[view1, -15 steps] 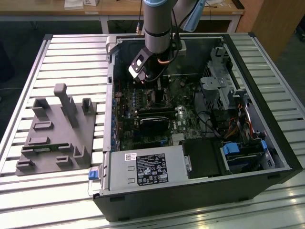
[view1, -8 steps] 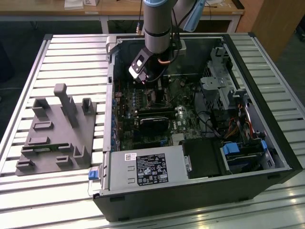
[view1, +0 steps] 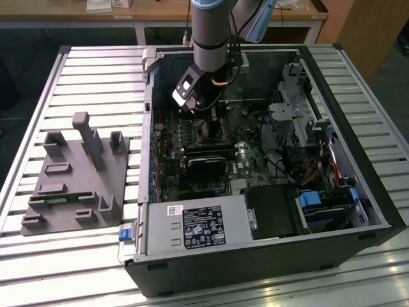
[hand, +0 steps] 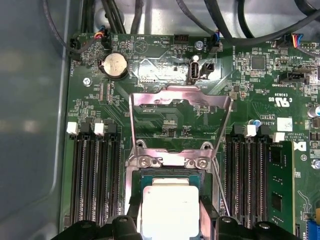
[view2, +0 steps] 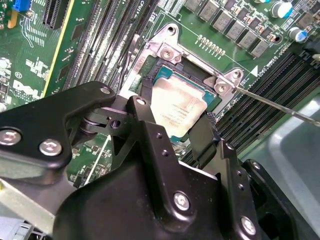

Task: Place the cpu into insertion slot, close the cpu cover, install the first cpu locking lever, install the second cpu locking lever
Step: 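Place the cpu into insertion slot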

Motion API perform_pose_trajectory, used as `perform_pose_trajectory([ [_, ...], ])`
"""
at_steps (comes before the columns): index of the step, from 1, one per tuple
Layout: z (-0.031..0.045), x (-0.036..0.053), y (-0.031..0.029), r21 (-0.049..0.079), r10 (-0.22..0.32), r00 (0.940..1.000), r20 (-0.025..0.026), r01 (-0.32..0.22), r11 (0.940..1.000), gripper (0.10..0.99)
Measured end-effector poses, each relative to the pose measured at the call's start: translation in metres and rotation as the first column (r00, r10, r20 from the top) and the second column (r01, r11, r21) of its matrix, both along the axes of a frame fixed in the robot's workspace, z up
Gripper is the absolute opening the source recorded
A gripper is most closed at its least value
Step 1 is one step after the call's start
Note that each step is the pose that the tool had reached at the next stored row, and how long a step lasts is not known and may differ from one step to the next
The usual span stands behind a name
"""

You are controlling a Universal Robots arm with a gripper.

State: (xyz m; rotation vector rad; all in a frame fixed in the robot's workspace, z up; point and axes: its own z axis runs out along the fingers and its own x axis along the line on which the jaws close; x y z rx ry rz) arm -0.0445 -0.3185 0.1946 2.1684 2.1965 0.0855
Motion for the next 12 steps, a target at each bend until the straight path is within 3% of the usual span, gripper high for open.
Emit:
perform_pose_trajectory([
  [12,-0.0020,0.0001,-0.0018,0.000,-0.016,0.9999,0.0000,0.016,0.9999,0.541],
])
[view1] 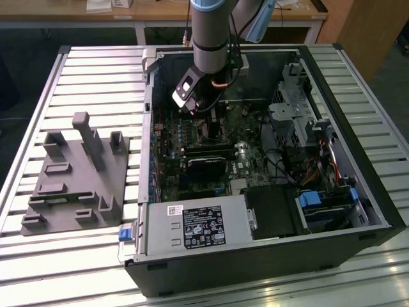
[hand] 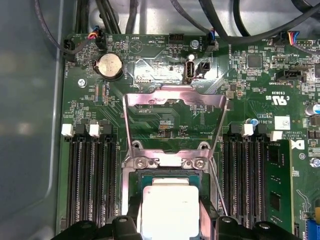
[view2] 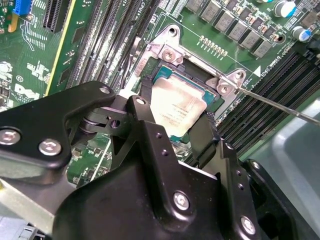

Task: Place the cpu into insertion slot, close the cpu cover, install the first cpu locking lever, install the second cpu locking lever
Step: 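Place the cpu into insertion slot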

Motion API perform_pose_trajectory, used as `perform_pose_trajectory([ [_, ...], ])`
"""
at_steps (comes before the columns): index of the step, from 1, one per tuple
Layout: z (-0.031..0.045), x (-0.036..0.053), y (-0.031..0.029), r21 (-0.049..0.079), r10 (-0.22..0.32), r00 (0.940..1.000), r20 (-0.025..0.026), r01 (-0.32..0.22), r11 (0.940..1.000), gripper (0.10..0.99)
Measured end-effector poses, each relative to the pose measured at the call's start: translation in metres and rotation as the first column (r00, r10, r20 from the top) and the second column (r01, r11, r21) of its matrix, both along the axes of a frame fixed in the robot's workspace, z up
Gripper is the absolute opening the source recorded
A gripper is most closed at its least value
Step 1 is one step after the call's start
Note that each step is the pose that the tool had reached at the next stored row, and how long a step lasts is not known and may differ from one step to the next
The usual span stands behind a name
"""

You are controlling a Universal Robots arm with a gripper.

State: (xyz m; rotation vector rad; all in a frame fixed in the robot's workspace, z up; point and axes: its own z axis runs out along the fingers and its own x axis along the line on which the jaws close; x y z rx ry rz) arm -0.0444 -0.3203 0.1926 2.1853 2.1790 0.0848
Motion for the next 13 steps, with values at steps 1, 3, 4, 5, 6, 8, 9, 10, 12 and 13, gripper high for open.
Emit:
perform_pose_trajectory([
  [1,-0.0001,0.0000,0.0000,0.000,0.000,1.0000,-0.0001,0.000,1.0000,0.541],
  [3,-0.0003,0.0000,0.0000,0.000,0.000,1.0000,-0.0001,0.000,1.0000,0.541],
  [4,-0.0004,0.0000,0.0000,0.000,0.000,1.0000,-0.0001,0.000,1.0000,0.541],
  [5,-0.0005,0.0000,0.0000,0.000,0.000,1.0000,0.0000,0.000,1.0000,0.541],
  [6,-0.0005,0.0000,0.0000,0.000,0.000,1.0000,0.0000,0.000,1.0000,0.541],
  [8,-0.0005,0.0000,0.0000,0.000,0.000,1.0000,0.0000,0.000,1.0000,0.541],
  [9,-0.0005,0.0000,0.0000,0.000,0.000,1.0000,-0.0001,0.000,1.0000,0.541],
  [10,-0.0005,0.0000,0.0000,0.000,0.000,1.0000,0.0000,0.000,1.0000,0.541],
  [12,-0.0006,0.0000,0.0000,0.000,0.000,1.0000,0.0000,0.000,1.0000,0.553],
  [13,-0.0006,0.0000,0.0000,0.000,0.000,1.0000,0.0001,0.000,1.0000,0.553],
])
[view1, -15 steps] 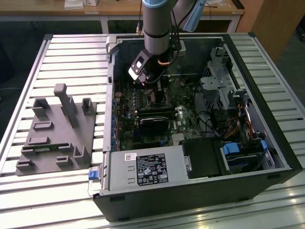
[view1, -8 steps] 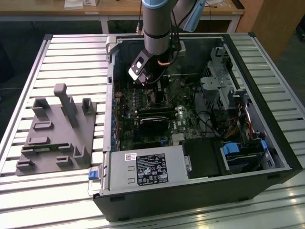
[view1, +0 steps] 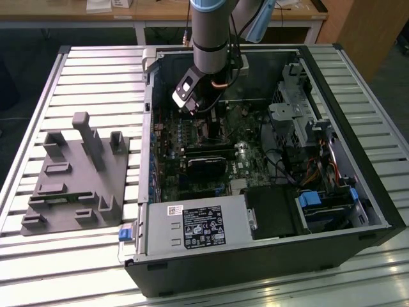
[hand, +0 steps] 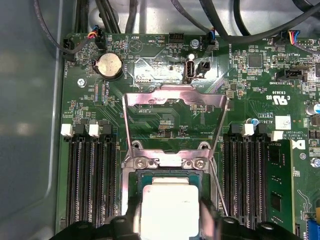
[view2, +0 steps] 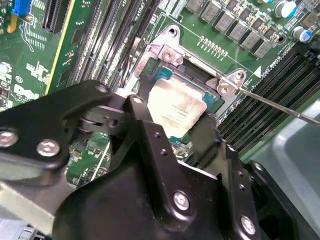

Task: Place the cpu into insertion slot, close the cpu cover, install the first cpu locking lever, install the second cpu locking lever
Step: 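Place the cpu into insertion slot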

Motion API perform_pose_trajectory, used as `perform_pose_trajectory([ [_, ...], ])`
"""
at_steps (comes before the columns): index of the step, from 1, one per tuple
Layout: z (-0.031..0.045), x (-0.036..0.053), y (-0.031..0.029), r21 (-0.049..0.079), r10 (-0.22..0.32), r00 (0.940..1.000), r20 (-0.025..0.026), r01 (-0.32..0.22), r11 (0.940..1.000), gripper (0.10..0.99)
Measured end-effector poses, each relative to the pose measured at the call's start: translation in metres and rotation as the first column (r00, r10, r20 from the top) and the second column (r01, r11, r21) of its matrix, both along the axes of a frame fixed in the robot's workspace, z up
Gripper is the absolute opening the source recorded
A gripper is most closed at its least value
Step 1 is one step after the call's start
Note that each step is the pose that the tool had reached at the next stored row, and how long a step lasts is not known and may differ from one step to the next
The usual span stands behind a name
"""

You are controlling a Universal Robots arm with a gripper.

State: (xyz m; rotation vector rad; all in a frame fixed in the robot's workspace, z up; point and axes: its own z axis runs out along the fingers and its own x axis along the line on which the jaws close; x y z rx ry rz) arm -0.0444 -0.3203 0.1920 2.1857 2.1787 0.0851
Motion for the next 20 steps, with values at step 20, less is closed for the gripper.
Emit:
perform_pose_trajectory([
  [20,0.0131,0.0000,0.0000,0.000,0.000,1.0000,-0.0001,0.000,1.0000,0.616],
])
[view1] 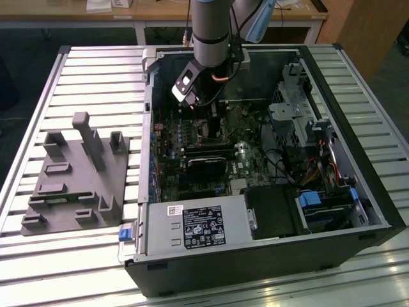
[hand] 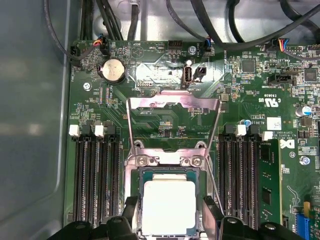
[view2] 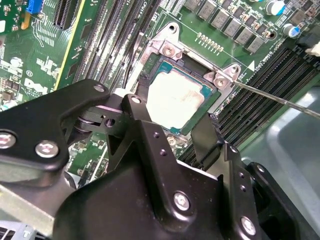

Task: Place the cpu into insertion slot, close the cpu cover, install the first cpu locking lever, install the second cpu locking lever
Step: 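Place the cpu into insertion slot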

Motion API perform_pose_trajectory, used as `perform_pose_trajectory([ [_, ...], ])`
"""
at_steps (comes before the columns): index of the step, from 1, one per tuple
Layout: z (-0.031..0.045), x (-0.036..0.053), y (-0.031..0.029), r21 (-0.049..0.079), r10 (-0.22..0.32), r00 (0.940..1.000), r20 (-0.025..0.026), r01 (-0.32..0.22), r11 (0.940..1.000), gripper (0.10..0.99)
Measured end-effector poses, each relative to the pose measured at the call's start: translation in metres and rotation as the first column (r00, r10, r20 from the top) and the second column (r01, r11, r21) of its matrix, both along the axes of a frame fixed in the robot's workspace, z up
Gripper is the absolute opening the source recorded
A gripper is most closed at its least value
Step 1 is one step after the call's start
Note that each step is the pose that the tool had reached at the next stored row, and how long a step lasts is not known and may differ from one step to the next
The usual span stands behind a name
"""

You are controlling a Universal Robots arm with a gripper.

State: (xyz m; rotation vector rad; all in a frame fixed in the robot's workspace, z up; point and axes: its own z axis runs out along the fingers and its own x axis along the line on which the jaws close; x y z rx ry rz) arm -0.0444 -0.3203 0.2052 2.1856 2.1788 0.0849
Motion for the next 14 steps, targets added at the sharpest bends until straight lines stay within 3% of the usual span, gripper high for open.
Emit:
perform_pose_trajectory([
  [6,0.0002,0.0000,0.0000,0.000,0.000,1.0000,0.0000,0.000,1.0000,0.541],
  [7,0.0002,0.0000,0.0000,0.000,0.000,1.0000,0.0000,0.000,1.0000,0.420],
  [10,0.0003,0.0000,0.0000,0.000,0.000,1.0000,0.0000,0.000,1.0000,0.361],
  [12,0.0004,0.0000,0.0000,0.000,0.000,1.0000,0.0000,0.000,1.0000,0.243],
  [13,0.0004,0.0000,0.0000,0.000,0.000,1.0000,0.0000,0.000,1.0000,0.243],
  [14,0.0004,0.0000,0.0000,0.000,0.000,1.0000,0.0000,0.000,1.0000,0.184],
])
